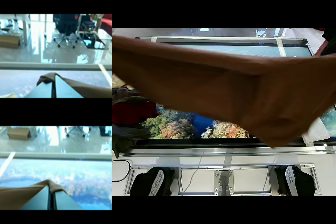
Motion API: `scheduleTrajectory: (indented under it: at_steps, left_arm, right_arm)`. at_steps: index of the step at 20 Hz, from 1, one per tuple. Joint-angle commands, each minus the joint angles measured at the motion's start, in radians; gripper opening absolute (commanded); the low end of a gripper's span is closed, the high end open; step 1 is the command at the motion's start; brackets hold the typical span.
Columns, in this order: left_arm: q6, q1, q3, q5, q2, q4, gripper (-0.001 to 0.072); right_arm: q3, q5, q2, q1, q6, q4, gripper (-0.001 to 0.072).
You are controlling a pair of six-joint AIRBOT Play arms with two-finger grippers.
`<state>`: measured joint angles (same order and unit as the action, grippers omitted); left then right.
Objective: Fold the shirts.
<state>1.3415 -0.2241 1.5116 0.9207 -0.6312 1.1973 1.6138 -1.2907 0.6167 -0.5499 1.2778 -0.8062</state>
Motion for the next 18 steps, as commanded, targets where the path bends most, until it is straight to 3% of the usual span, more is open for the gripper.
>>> scheduleTrajectory:
  at_steps: [1, 3, 5, 8, 10, 13, 16, 18]
  left_arm:
    - [-0.032, 0.0, 0.048, 0.124, -0.083, 0.008, 0.0011]
    - [-0.031, 0.002, 0.017, 0.262, -0.207, -0.038, 0.0011]
    - [-0.034, 0.017, -0.056, 0.285, -0.333, -0.051, 0.001]
    - [-0.017, 0.088, -0.171, 0.101, -0.52, 0.101, 0.0011]
    - [0.07, 0.121, -0.187, -0.083, -0.667, 0.186, 0.001]
    - [0.205, 0.145, -0.163, -0.336, -0.83, 0.238, 0.001]
    - [0.209, 0.154, -0.058, -0.356, -0.941, 0.248, 0.001]
    - [0.206, 0.154, 0.004, -0.331, -0.959, 0.284, 0.0011]
  right_arm:
    - [0.062, 0.023, 0.145, -0.009, -0.056, 0.184, 0.0021]
    - [0.062, -0.015, 0.303, 0.027, -0.106, 0.27, 0.0021]
    - [0.055, -0.042, 0.46, 0.132, -0.12, 0.195, 0.0021]
    - [-0.041, 0.045, 0.67, 0.325, -0.122, -0.066, 0.0021]
    - [-0.106, 0.183, 0.811, 0.42, -0.109, -0.203, 0.0021]
    - [-0.122, 0.422, 1.001, 0.476, -0.071, -0.181, 0.0021]
    - [-0.122, 0.623, 1.079, 0.476, -0.071, -0.07, 0.0021]
    - [-0.1, 0.638, 1.078, 0.468, -0.076, -0.081, 0.0021]
